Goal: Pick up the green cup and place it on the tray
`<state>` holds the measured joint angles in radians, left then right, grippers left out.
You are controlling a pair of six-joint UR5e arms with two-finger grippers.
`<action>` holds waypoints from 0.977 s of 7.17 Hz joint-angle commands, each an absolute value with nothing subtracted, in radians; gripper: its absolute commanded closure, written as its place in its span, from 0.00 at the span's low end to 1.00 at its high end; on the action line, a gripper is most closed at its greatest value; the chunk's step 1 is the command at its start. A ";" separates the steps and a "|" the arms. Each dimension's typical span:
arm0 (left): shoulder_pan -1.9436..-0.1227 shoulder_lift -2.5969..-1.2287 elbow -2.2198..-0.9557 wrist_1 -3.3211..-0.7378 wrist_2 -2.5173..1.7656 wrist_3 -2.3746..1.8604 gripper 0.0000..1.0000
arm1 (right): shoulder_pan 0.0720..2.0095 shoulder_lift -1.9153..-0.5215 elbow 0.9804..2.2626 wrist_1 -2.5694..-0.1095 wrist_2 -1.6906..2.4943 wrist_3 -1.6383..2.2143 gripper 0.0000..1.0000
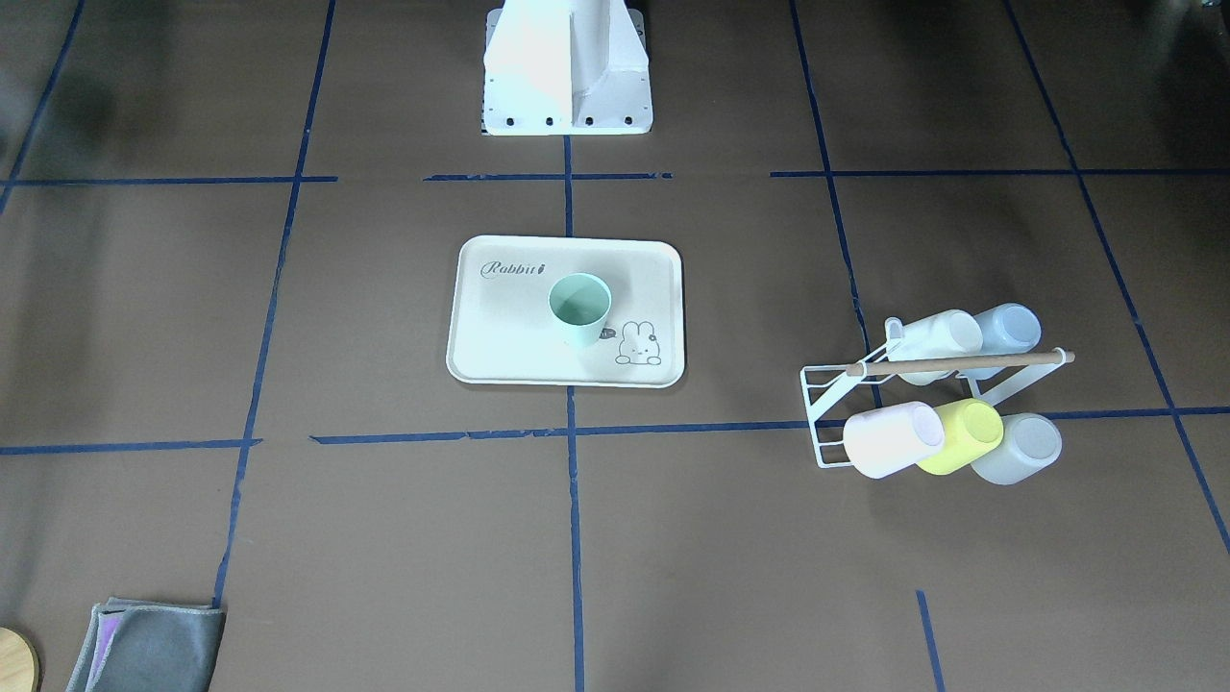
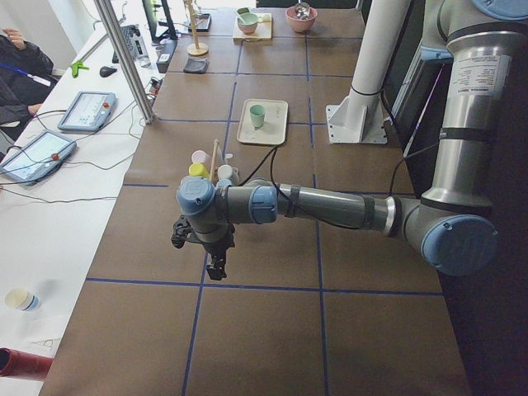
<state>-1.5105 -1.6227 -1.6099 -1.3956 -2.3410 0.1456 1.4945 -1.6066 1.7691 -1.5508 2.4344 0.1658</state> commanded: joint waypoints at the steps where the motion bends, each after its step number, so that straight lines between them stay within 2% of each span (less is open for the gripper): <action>1: -1.523 -1.606 -1.580 -1.404 -2.342 0.152 0.00 | 1.496 -1.598 1.764 -1.545 2.419 0.172 0.00; 4: -1.534 -1.598 -1.572 -1.422 -2.342 0.153 0.00 | 1.526 -1.608 1.727 -1.545 2.424 0.164 0.00; 7: -1.534 -1.598 -1.543 -1.473 -2.344 0.152 0.00 | 1.616 -1.595 1.602 -1.539 2.424 0.018 0.00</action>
